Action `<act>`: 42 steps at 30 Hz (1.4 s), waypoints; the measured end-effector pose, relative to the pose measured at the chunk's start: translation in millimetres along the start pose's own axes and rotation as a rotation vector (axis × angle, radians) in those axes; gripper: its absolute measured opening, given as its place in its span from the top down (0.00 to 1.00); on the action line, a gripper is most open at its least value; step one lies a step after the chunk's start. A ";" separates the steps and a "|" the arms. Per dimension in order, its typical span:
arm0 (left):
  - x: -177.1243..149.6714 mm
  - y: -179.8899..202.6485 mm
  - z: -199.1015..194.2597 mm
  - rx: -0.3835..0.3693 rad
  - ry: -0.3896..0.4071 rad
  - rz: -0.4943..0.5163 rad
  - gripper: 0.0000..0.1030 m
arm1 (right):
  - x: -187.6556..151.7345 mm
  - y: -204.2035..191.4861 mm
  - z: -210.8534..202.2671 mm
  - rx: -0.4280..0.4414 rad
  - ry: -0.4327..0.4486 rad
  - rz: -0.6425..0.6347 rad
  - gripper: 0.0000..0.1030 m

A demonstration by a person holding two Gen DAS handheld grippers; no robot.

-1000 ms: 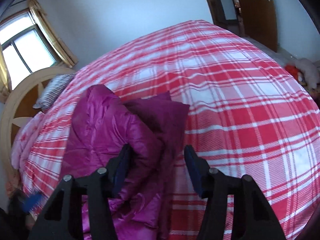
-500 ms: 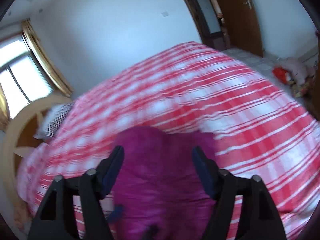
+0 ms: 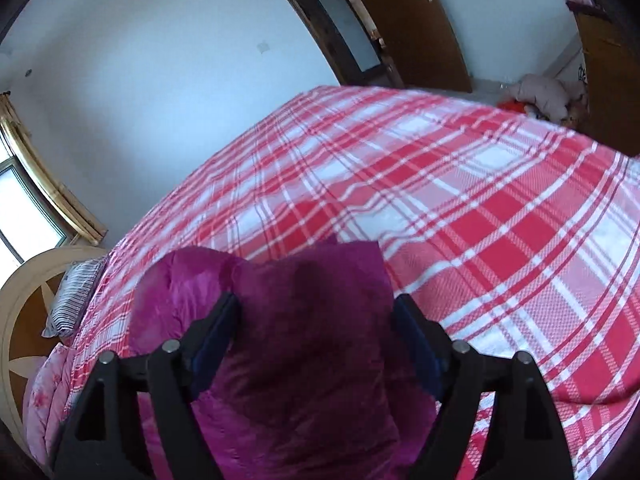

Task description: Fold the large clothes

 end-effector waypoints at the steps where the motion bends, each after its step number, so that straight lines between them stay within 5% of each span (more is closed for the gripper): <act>1: 0.7 5.4 12.1 0.035 -0.030 0.014 0.22 | -2.0 0.1 4.5 -0.014 -0.003 -0.029 0.20; 5: -25.3 13.6 65.1 0.082 -0.190 0.057 0.21 | -7.2 4.4 11.6 -0.025 0.000 -0.104 0.29; 8: -33.6 14.2 68.7 0.089 -0.197 0.046 0.15 | -12.6 13.5 14.4 0.014 0.001 -0.073 0.40; 17: -45.5 0.5 91.4 0.071 -0.244 -0.001 0.05 | -18.2 30.9 37.5 0.090 -0.107 0.032 0.38; 25: -47.2 -3.0 91.7 0.054 -0.272 -0.030 0.04 | -23.5 19.6 46.7 0.059 -0.139 -0.037 0.34; 34: 8.5 4.3 62.1 0.012 -0.112 -0.043 0.04 | -26.1 17.1 54.6 0.018 -0.152 -0.084 0.32; 38: 1.2 -2.4 98.4 0.120 -0.207 -0.007 0.04 | -26.1 17.7 53.9 0.026 -0.151 -0.078 0.32; 42: -17.8 -26.5 123.9 0.101 -0.275 -0.115 0.01 | -24.7 19.7 54.6 0.047 -0.149 -0.059 0.32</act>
Point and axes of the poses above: each gripper's, at about its wrist camera, not at the fingertips, and z roughly the way its jaws point, y to its right, x to its top, the point moved 3 cm from there along z, roughly the way its jaws point, and after that the axes turned 2 degrees about x, right-handed, at the moved point
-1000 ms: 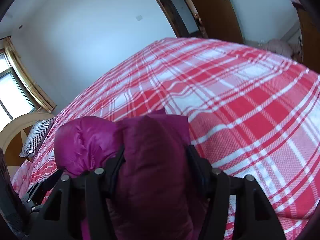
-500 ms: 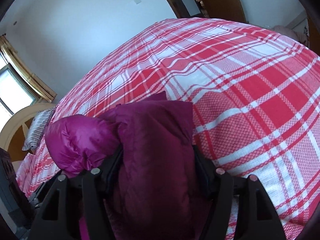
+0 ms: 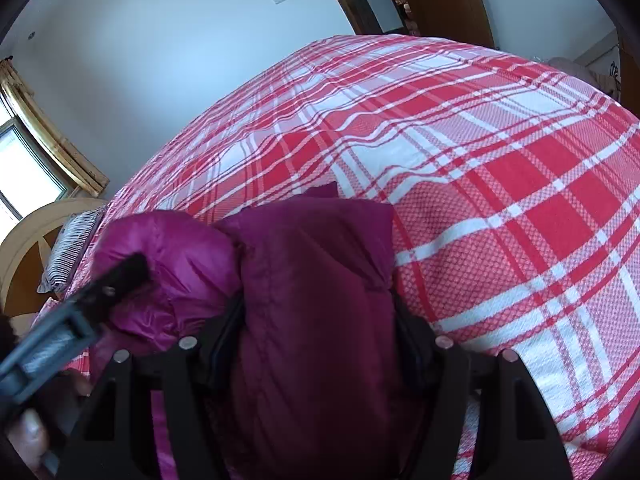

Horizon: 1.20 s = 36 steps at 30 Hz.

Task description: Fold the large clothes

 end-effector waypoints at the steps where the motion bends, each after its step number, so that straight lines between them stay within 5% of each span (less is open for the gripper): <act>1: -1.4 -2.6 2.8 -0.012 -0.010 -0.013 0.01 | -0.4 -0.7 0.0 0.001 0.000 0.000 0.31; 36: -9.9 1.6 24.4 -0.014 -0.067 0.007 0.01 | 0.6 -0.9 5.7 0.003 -0.028 -0.004 0.26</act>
Point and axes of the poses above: each gripper's, at about its wrist camera, not at the fingertips, and z roughly the way its jaws point, y to its right, x to its top, the point moved 3 cm from there along z, roughly the way its jaws point, and after that the axes turned 2 degrees about x, right-handed, at the moved point
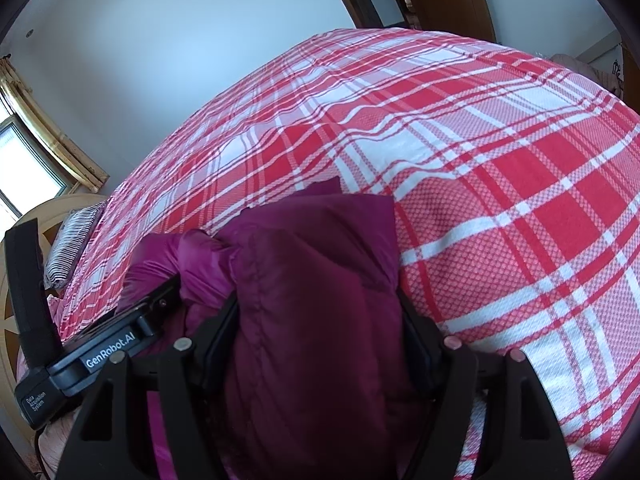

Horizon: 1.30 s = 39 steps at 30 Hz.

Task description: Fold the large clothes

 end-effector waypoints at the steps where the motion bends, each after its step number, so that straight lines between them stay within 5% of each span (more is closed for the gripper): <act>1: -0.1 -0.4 0.2 -0.001 0.001 -0.001 0.01 | 0.0 0.3 0.0 0.002 0.000 0.001 0.26; 7: 0.0 -0.4 0.6 -0.002 0.001 -0.001 0.01 | 0.8 3.0 -0.8 0.032 -0.004 0.015 0.25; 13: 0.7 1.0 0.6 -0.007 0.002 -0.005 0.01 | 4.8 19.5 -6.7 0.224 -0.005 0.100 0.20; 16: 1.1 1.3 1.0 -0.005 0.002 -0.004 0.01 | 4.0 23.5 -8.1 0.199 0.015 0.123 0.33; 27: 1.2 0.4 -2.1 -0.015 -0.002 0.009 0.01 | 5.1 18.5 -3.1 0.187 0.000 0.102 0.34; 33: -31.3 -29.3 -67.2 -0.215 0.074 0.051 0.01 | 7.9 18.8 -7.5 0.234 -0.062 0.068 0.34; 35: -52.7 -43.6 -78.9 -0.339 0.045 0.005 0.01 | 10.5 22.0 -11.6 0.311 -0.091 0.051 0.33; 39: -84.7 -53.1 -75.6 -0.433 -0.004 -0.069 0.01 | 12.0 30.3 -10.4 0.366 -0.118 0.024 0.38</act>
Point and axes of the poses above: each gripper's, at about its wrist camera, not at the fingertips, and z roughly the way its jaws point, y to its right, x to its top, the point moved 3 cm from there along z, roughly the way its jaws point, and after that the axes turned 2 degrees about x, right-handed, at the moved point
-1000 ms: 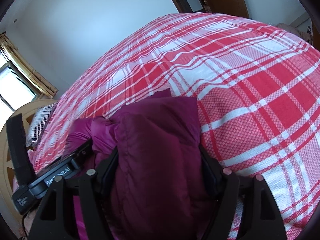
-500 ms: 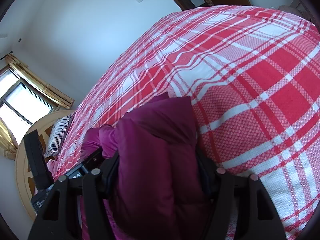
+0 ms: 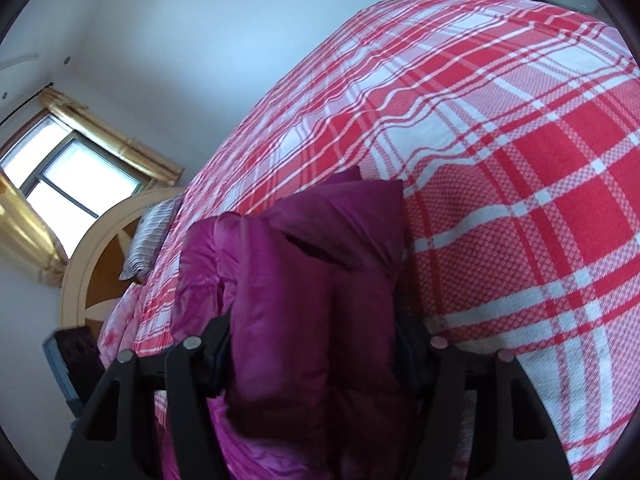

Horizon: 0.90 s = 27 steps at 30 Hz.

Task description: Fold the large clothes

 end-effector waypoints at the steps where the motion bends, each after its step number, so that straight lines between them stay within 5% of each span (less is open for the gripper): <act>1: -3.6 -0.2 1.2 -0.021 0.005 -0.016 0.01 | -0.3 1.1 0.6 0.004 -0.003 0.001 0.40; 5: 2.1 7.9 11.9 -0.062 0.001 -0.022 0.06 | -0.6 4.1 6.1 0.017 -0.035 0.008 0.53; 8: 6.9 16.2 13.5 -0.070 0.010 -0.030 0.32 | -1.0 3.3 5.0 0.053 -0.050 0.019 0.71; 11: 10.4 22.2 -0.3 -0.067 0.049 0.007 0.57 | -4.1 -10.5 -6.5 0.053 -0.022 -0.011 0.78; 13: 13.3 22.7 -15.6 -0.089 0.072 -0.008 0.65 | -5.0 -21.5 -14.0 0.065 -0.003 -0.027 0.78; 20: 9.1 3.3 -102.7 -0.071 0.198 -0.033 0.68 | -11.5 -92.7 -11.5 0.150 0.010 -0.099 0.80; 27: -9.6 -62.5 -203.1 0.061 0.317 -0.094 0.68 | -29.5 -196.8 55.1 0.291 -0.094 -0.180 0.80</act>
Point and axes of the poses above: each gripper's, at about its wrist camera, not at the fingertips, and z roughly the way its jaws point, y to its right, x to its top, the point moved 3 cm from there along z, roughly the way its jaws point, and after that the axes turned 2 degrees about x, right-handed, at the moved point
